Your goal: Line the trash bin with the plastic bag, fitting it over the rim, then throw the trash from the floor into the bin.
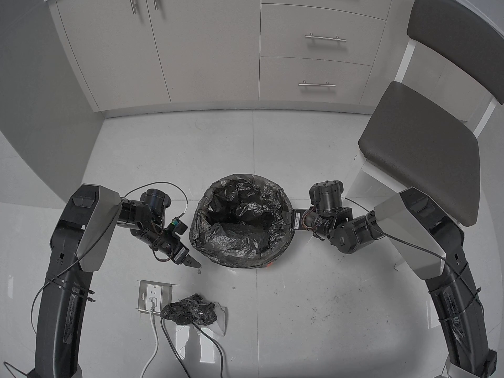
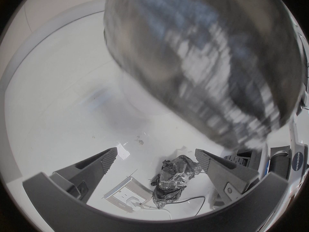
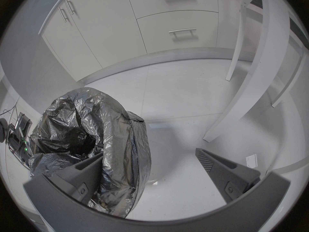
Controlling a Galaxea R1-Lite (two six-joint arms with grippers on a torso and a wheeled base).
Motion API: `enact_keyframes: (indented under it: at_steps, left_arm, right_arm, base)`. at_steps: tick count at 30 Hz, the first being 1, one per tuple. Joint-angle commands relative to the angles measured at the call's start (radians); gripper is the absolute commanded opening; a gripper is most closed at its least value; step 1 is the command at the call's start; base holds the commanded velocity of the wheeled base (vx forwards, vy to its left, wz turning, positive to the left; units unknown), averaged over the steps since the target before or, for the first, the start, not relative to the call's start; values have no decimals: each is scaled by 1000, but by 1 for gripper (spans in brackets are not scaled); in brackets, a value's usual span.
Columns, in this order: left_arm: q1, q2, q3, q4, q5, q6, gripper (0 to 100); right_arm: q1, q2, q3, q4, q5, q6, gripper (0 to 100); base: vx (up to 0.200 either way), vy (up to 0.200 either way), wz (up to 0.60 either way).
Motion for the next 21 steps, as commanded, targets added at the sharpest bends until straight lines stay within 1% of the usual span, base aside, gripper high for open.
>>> enact_keyframes:
  at_steps: [1,6,8,9,11,14,21]
  left_arm:
    - [46,126,-50,11,-2,-18,100]
    - [54,175,-50,14,-5,-29,100]
    - [54,183,-50,14,-17,-32,100]
    - [55,189,-50,14,-38,-32,100]
    - [55,193,-50,14,-55,-38,100]
    - [55,203,-50,14,-58,-38,100]
    - [48,290,-50,14,-60,-27,100]
  right_arm:
    - [-4,26,-27,1,0,1,100]
    - [-6,44,-41,2,-1,1,100]
    - [-7,49,-44,2,-1,1,100]
    - [-7,52,-46,2,-1,1,100]
    - [-10,55,-52,2,-1,1,100]
    - [-12,58,-60,2,-1,1,100]
    - [-20,70,-81,31,-1,2,100]
  base:
    - [0,0,0]
    - [0,0,0]
    - [0,0,0]
    - [0,0,0]
    - [0,0,0]
    - [0,0,0]
    - [0,0,0]
